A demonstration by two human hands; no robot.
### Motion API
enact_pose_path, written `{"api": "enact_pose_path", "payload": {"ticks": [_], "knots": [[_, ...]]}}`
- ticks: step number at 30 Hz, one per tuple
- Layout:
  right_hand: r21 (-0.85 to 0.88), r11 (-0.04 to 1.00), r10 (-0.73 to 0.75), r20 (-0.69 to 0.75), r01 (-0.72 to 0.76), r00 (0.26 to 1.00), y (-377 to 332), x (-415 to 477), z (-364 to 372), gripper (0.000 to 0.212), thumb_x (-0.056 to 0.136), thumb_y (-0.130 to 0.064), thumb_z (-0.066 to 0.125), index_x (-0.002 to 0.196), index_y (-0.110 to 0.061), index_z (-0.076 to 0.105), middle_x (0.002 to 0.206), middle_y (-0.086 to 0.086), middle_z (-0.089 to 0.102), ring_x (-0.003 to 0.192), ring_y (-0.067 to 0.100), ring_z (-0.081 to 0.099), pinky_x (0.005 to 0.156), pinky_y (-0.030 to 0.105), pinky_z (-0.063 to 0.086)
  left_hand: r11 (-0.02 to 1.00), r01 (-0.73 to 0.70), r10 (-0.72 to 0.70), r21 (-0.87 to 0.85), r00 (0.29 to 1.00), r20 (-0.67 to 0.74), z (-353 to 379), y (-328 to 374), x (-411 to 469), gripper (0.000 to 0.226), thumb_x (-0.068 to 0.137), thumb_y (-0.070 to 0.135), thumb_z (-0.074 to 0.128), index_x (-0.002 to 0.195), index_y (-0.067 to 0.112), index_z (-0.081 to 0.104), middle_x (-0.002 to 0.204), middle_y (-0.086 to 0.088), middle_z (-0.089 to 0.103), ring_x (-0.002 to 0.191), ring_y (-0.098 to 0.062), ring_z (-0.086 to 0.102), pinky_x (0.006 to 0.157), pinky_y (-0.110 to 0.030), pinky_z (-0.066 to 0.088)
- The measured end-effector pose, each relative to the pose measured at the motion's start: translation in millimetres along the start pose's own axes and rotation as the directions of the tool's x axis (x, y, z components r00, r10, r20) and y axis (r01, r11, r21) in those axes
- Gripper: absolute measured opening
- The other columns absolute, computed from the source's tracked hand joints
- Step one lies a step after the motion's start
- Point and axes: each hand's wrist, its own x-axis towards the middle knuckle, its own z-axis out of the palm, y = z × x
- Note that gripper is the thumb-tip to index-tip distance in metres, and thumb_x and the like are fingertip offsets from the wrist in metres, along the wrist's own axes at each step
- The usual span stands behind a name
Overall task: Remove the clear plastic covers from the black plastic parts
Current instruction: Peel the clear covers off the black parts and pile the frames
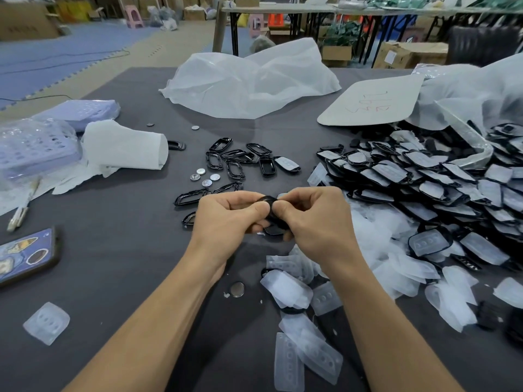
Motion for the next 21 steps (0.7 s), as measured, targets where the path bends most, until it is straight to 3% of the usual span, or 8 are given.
{"api": "enact_pose_path", "payload": {"ticks": [3,7,9,13,17,21], "knots": [[-0.044,0.999,0.004,0.007,-0.003,1.000,-2,-1,1,0.019,0.086,-0.015,0.076,0.073,-0.029,0.078,0.061,-0.002,0.072,0.052,0.022,0.069,0.051,0.035,0.061,0.998,0.062,-0.064,0.033,0.997,0.049,1,1,-2,0.023,0.087,-0.005,0.073,0.080,0.014,0.084,0.070,-0.013,0.075,0.055,-0.015,0.066,0.055,-0.023,0.057],[-0.279,0.957,-0.104,-0.075,0.079,0.992,-4,-2,-5,0.018,0.088,-0.028,0.075,0.070,-0.025,0.077,0.059,-0.019,0.068,0.060,0.002,0.065,0.057,0.014,0.049,0.999,0.048,-0.049,-0.011,0.984,-0.170,-3,4,5,0.020,0.084,-0.010,0.073,0.079,0.008,0.080,0.066,-0.011,0.074,0.049,-0.015,0.064,0.050,-0.023,0.053],[-0.430,0.892,-0.139,0.030,0.138,0.990,-9,-4,-14,0.014,0.083,-0.023,0.076,0.070,-0.025,0.078,0.060,-0.018,0.068,0.063,0.002,0.064,0.057,0.014,0.048,0.999,0.031,-0.040,-0.043,0.971,-0.235,-8,6,7,0.017,0.083,-0.011,0.073,0.081,0.006,0.077,0.062,-0.009,0.072,0.045,-0.015,0.062,0.048,-0.023,0.052],[-0.658,0.744,0.151,0.331,0.113,0.931,-14,-10,-23,0.012,0.071,-0.020,0.086,0.072,-0.029,0.079,0.061,-0.011,0.066,0.058,0.002,0.060,0.052,0.015,0.042,0.999,0.004,-0.017,-0.054,0.970,-0.244,-12,5,6,0.030,0.082,-0.011,0.073,0.065,0.014,0.078,0.058,-0.007,0.070,0.045,-0.016,0.063,0.046,-0.024,0.052],[-0.695,0.713,0.218,0.344,0.092,0.913,-13,-12,-21,0.014,0.069,-0.023,0.090,0.068,-0.026,0.076,0.066,-0.008,0.070,0.061,0.003,0.063,0.050,0.016,0.041,0.999,0.000,-0.009,-0.040,0.973,-0.231,-11,3,5,0.035,0.081,-0.009,0.075,0.060,0.019,0.078,0.058,-0.006,0.071,0.046,-0.016,0.064,0.047,-0.022,0.053],[-0.577,0.817,0.194,0.315,0.024,0.929,-12,-7,-23,0.019,0.073,-0.015,0.087,0.063,-0.021,0.071,0.058,-0.011,0.067,0.048,-0.002,0.056,0.044,0.010,0.037,1.000,-0.009,0.004,-0.022,0.973,-0.231,-12,2,5,0.033,0.080,-0.008,0.077,0.062,0.019,0.078,0.059,-0.004,0.072,0.046,-0.015,0.064,0.047,-0.022,0.053]]}}
